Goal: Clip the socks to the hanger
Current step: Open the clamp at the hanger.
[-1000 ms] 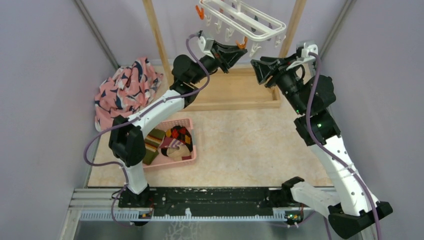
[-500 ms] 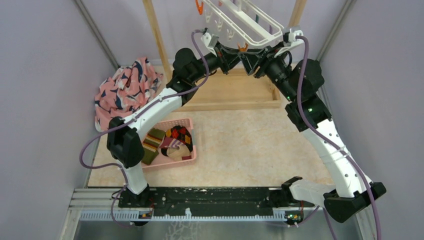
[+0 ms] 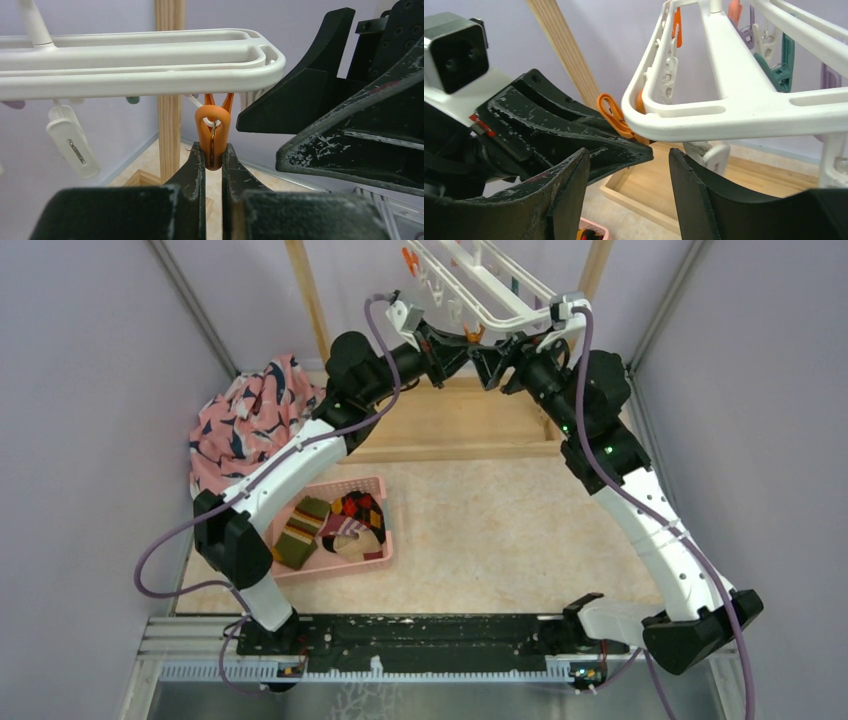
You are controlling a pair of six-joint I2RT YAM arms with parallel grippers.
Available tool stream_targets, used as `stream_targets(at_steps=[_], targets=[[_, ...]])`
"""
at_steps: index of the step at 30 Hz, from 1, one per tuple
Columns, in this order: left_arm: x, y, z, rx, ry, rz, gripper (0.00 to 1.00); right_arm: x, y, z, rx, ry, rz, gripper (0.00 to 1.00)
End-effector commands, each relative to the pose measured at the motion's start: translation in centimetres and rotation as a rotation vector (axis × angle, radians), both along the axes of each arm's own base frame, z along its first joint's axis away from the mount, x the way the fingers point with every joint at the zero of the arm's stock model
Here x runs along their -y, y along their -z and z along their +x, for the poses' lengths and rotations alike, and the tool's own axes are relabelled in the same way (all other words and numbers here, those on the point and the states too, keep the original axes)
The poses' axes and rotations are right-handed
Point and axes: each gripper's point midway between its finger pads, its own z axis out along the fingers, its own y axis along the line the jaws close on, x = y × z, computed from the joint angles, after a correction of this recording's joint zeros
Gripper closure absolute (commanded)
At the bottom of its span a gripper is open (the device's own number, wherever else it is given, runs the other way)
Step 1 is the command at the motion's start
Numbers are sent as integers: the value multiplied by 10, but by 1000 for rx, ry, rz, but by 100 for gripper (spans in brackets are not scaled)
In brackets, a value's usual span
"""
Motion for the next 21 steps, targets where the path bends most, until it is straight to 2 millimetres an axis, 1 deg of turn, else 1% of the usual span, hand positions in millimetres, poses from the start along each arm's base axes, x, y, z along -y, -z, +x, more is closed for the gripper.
stream_targets(at_steps=[1,6,12,15,18,21], targets=[[5,11,-26,6,101,55,100,4,-10,9,63,51,-3,40],[9,15,-27,-2,129,80,100,-2,-11,19,64,51,-15,40],[12,24,-25,-26,137,112,100,-7,-18,21,98,30,-13,40],[13,27,-28,-37,156,118,100,-7,-20,25,106,46,-22,40],[14,29,-28,-46,164,124,100,-10,-23,30,115,42,-25,40],[15,34,-27,-62,163,136,100,-12,-29,29,135,29,-14,40]])
